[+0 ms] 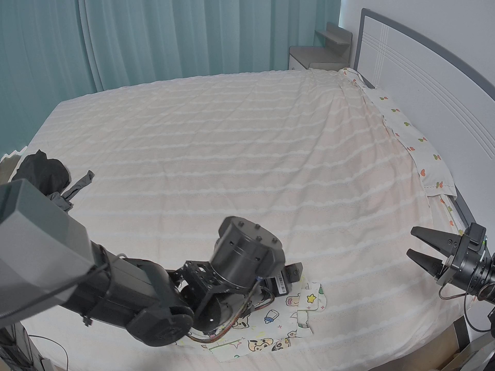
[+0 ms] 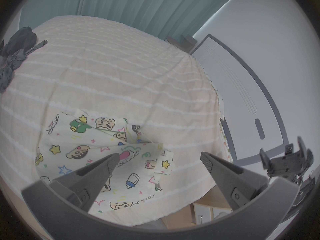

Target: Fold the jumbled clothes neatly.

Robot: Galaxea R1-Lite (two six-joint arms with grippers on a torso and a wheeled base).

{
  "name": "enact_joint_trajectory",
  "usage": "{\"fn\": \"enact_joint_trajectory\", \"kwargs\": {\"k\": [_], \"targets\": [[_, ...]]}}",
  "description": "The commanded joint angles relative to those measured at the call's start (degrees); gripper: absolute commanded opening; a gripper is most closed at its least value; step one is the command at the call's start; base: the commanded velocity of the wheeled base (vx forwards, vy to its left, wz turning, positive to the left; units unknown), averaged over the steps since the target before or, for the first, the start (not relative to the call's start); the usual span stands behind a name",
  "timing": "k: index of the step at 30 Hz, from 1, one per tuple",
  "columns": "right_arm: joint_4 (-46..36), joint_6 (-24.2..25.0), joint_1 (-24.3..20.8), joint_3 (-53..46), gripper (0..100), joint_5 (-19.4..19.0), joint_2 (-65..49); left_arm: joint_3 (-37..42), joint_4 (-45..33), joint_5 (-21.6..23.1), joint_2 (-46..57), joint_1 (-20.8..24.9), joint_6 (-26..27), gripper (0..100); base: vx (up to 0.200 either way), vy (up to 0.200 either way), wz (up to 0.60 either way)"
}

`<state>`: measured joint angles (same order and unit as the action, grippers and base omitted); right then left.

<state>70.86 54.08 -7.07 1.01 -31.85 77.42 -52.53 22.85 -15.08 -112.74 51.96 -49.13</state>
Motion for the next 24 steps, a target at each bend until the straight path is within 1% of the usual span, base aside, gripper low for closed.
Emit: {"fn": "enact_joint_trajectory", "kwargs": {"k": [1,2,4,5,6,8,9,11,13,15,16,18,19,20,21,24], "targets": [[-1.0,0.0,-0.9,-1.0,100,0.0,0.0,3.3,-0.6,0.1,9.2,-4.1,0.8,100,0.0,0.0,0.0],[-1.0,0.0,-0.9,-1.0,100,0.0,-0.1,3.8,-0.7,0.1,9.9,-4.5,1.0,100,0.0,0.0,0.0],[-1.1,0.0,-1.7,-1.0,100,0.1,-0.2,9.2,-0.8,0.5,16.1,-7.3,3.6,100,0.0,0.0,0.0],[-1.1,0.0,-1.9,-1.0,100,0.1,-0.2,10.0,-0.7,0.5,16.7,-7.6,3.8,100,0.0,0.0,0.0],[-1.8,0.0,-2.7,-1.0,100,0.1,0.2,14.8,-0.3,1.1,21.2,-9.0,3.8,100,0.0,0.0,0.0],[-2.8,0.0,-3.6,-0.6,100,-0.1,1.1,18.3,-0.3,1.5,24.9,-9.9,3.6,100,0.0,0.0,0.0],[-3.5,0.0,-4.7,0.0,100,-0.1,3.0,21.6,-0.3,1.6,28.5,-10.6,3.3,100,0.0,0.0,0.0],[-3.7,0.0,-6.0,2.1,100,0.1,6.6,25.5,-0.3,1.8,32.8,-10.6,2.8,100,-0.2,0.0,0.0],[-3.8,-0.2,-6.4,4.7,100,0.1,11.1,29.0,-0.3,1.8,36.5,-10.6,1.9,100,-0.2,0.0,0.0],[-3.8,-0.8,-6.4,7.0,100,0.4,15.2,31.5,-0.3,1.8,39.0,-10.5,0.4,100,-0.2,0.0,0.0],[-3.8,-0.8,-6.4,7.0,100,0.4,15.2,31.5,-0.3,1.8,39.0,-10.5,0.4,100,-0.2,0.0,0.0],[-3.3,-1.0,-6.6,9.9,100,2.6,23.9,34.3,-0.5,1.8,42.8,-10.6,-3.3,100,-0.2,0.0,0.0],[-3.0,-1.0,-6.7,10.9,100,3.6,26.2,35.0,-0.5,1.9,43.8,-10.7,-4.0,100,-0.2,0.0,0.0],[-2.9,-1.1,-6.9,11.2,100,3.9,26.9,35.3,-0.5,2.0,44.1,-10.6,-4.1,100,-0.2,0.0,0.0],[-2.7,-1.6,-8.2,13.8,100,6.3,30.4,37.0,-0.5,2.2,46.2,-10.6,-4.6,100,-0.2,0.0,0.0],[-3.4,-2.7,-9.5,18.4,100,9.7,34.1,39.0,-0.5,4.2,47.6,-10.6,-4.5,100,0.0,0.0,0.0]]}}
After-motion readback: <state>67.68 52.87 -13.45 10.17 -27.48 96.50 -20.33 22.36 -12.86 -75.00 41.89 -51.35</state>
